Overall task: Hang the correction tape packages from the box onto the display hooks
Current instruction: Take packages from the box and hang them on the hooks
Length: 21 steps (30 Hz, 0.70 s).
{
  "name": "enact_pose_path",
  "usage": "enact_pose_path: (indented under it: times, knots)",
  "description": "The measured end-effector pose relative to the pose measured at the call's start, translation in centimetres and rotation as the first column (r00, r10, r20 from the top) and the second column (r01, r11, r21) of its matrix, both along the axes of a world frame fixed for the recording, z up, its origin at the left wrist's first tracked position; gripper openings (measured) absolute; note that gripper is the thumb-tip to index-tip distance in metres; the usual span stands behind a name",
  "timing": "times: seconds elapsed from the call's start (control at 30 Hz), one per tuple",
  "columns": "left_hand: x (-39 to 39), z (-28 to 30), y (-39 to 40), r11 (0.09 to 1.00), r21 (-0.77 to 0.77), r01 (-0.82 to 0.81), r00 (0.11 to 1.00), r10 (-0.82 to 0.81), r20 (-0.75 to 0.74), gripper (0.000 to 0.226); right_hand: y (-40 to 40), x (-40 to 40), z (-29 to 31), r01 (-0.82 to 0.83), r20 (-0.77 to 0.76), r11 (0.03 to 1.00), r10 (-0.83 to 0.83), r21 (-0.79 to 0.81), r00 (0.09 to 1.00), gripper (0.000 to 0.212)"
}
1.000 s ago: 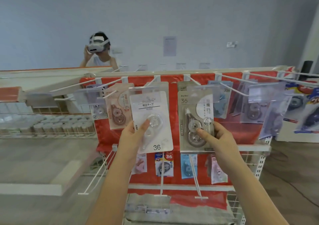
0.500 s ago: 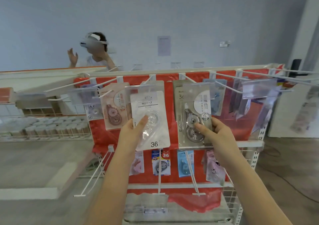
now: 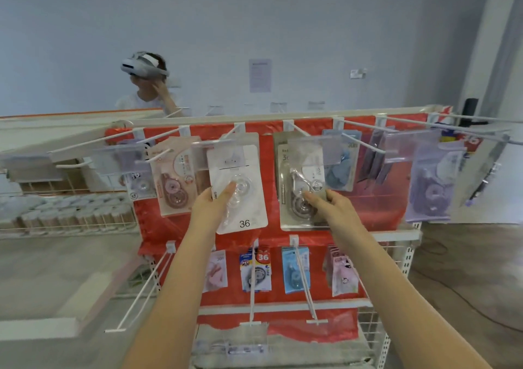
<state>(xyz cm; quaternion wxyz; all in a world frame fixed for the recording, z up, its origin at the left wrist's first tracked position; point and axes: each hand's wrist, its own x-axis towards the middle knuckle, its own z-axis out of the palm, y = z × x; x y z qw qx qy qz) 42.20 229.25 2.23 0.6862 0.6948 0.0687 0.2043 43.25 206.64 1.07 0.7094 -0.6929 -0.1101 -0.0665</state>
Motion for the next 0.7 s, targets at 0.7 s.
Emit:
enact_pose_path:
  times: [0.7]
  knots:
    - [5.7,-2.1,2.8,0.969,0.211,0.131,0.963,-0.074,-0.258,0.034,1.1,9.2,-5.1,0.106,-0.146,0.917,-0.174,-0.384,0.974,0.054]
